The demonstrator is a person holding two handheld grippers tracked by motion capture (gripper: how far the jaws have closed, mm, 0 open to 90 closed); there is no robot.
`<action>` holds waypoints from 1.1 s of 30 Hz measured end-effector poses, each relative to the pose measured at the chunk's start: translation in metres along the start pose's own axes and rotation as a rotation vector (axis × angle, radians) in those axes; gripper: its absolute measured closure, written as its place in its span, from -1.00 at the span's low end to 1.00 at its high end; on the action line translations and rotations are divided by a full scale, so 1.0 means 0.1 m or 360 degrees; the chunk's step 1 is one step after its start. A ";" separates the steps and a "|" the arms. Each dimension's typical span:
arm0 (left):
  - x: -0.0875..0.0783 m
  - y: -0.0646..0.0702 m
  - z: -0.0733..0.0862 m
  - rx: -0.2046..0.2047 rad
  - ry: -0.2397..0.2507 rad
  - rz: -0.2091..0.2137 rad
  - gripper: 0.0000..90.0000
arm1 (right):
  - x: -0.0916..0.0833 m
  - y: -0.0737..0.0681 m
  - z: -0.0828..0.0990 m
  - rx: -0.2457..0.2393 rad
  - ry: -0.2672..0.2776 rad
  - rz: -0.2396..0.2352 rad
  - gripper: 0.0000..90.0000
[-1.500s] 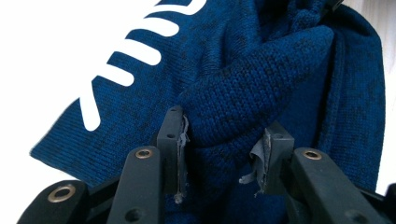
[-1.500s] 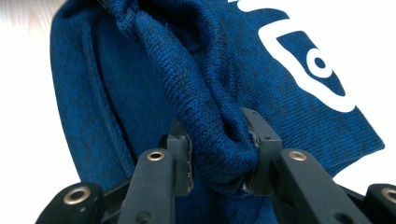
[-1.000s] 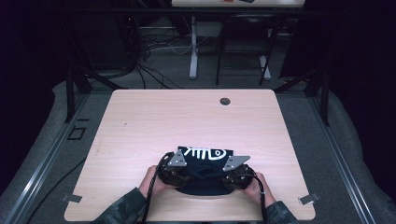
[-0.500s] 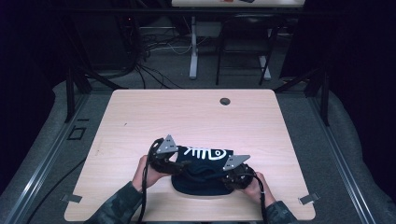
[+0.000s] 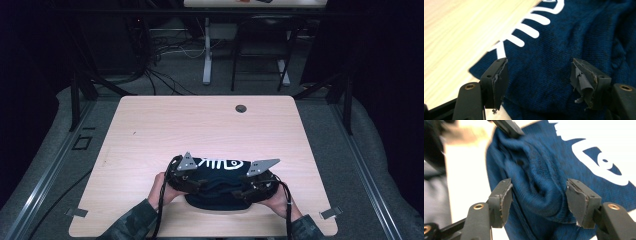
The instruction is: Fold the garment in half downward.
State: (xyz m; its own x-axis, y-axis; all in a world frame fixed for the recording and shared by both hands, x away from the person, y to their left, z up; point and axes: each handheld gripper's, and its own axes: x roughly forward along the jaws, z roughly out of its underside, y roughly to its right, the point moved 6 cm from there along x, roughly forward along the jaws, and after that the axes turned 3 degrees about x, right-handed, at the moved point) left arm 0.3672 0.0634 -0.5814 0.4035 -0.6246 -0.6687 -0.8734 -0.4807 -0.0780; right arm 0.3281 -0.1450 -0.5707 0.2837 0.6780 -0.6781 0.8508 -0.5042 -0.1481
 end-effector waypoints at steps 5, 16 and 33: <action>-0.01 0.00 -0.02 -0.0002 0.0013 0.0000 -0.32 | -0.14 0.00 -0.12 0.0079 0.0148 -0.0111 -0.13; 0.16 0.16 0.12 0.0053 -0.0084 0.0026 -0.36 | 0.22 0.12 0.05 0.0173 -0.0062 0.0236 -0.21; 0.20 0.23 0.25 0.0031 -0.0118 -0.0014 -0.42 | 0.38 0.17 0.17 -0.0008 -0.0189 0.0317 -0.42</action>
State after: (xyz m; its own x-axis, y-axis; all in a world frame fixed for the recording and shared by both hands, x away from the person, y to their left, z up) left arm 0.3483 0.0557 -0.6148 0.3903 -0.5726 -0.7210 -0.8755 -0.4732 -0.0981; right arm 0.3462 -0.1372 -0.6113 0.3926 0.4972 -0.7737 0.7853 -0.6191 0.0006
